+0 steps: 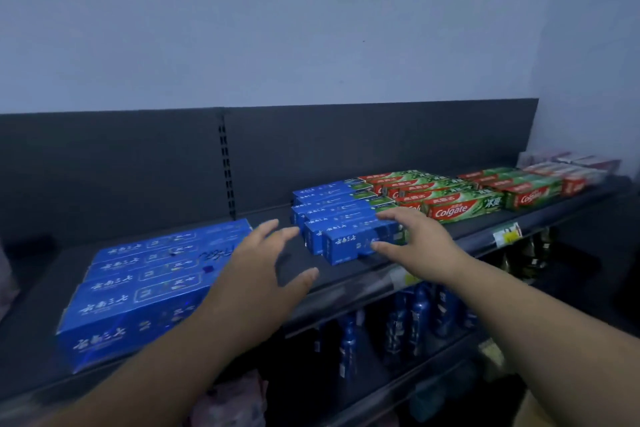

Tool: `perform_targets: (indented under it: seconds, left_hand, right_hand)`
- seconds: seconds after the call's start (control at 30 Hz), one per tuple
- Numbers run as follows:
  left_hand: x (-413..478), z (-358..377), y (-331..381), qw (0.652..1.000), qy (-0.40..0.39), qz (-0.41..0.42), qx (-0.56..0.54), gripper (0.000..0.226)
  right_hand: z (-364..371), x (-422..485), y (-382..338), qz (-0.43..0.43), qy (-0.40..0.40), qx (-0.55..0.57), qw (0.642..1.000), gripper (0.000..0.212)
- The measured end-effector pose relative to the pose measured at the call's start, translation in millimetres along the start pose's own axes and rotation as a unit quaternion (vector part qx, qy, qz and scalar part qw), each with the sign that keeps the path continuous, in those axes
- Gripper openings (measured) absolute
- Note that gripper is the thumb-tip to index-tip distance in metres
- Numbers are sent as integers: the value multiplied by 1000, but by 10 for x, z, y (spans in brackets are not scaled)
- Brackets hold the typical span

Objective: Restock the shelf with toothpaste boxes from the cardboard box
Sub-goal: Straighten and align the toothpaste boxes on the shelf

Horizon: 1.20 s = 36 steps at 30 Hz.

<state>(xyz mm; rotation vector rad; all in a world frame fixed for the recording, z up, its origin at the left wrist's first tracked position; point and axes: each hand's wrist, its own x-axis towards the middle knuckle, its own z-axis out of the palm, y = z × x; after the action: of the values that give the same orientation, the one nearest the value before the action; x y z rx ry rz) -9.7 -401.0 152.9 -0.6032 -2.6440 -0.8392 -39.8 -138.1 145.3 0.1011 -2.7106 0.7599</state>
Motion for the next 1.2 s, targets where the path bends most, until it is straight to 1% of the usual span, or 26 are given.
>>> perform_targets:
  seconds: [0.13,0.23,0.33,0.43,0.53,0.6,0.67,0.77,0.83,0.9,0.93,1.03,1.07,1.1,1.2]
  left_hand:
    - [221,410,218,999,-10,-19,-28,68]
    - [445,682,265,995,1,-78,-62,76]
    - [651,852,249,983,26,-146,-113,81]
    - [869,912,246,966,58,-202,-150,79]
    - [1029,982,241,949,50,-244,-195,80]
    - [1055,1048,225,941,40,-262,-209,85]
    - [1042,1082,249,939,33,-273,-207,88]
    - [1023,1082,309,940,34,-284,-184,88]
    - [996,1065,337,943,34,-284,-170,88]
    - [961,1048,359,946,29,-281,-158,89]
    - [947,1041,364,948,28,-279,-150,88]
    - [984,1025,396,955,29,-267,-125,88]
    - [1038,1021,394,957,31,-263,-119,89]
    - [1109,1010,401,960,34,-256,-110,91]
    - [1407,970,323,963,34,-256,-74,99]
  right_hand:
    - [-170,240,326,-8,-13,-23,1000,58]
    - [-251,463,576,-17,-19,-30,999,61]
    - [-283,681,781,-26,-35,-24,999,63]
    - [-312,898,885,-48,-51,-28,997,62]
    - [-305,1065,901,-58,-98,-44,993,65]
    - [-272,1134,912,-65,-112,-48,990,68]
    - [-240,1151,927,-76,-117,-32,990,69]
    - [-227,1136,960,-100,-129,-58,985,71]
    - [-291,1127,952,-98,-149,-66,982,73]
    - [-397,1147,911,-94,-164,-76,979,70]
    - [-441,1181,883,-93,-159,-83,979,65]
    - [-449,1404,800,-114,-94,-114,982,47]
    - [-413,1510,772,-120,-88,-116,982,45]
    - [-364,1619,747,-121,-101,-115,981,46]
    - [-179,1917,722,-122,-178,-125,969,55]
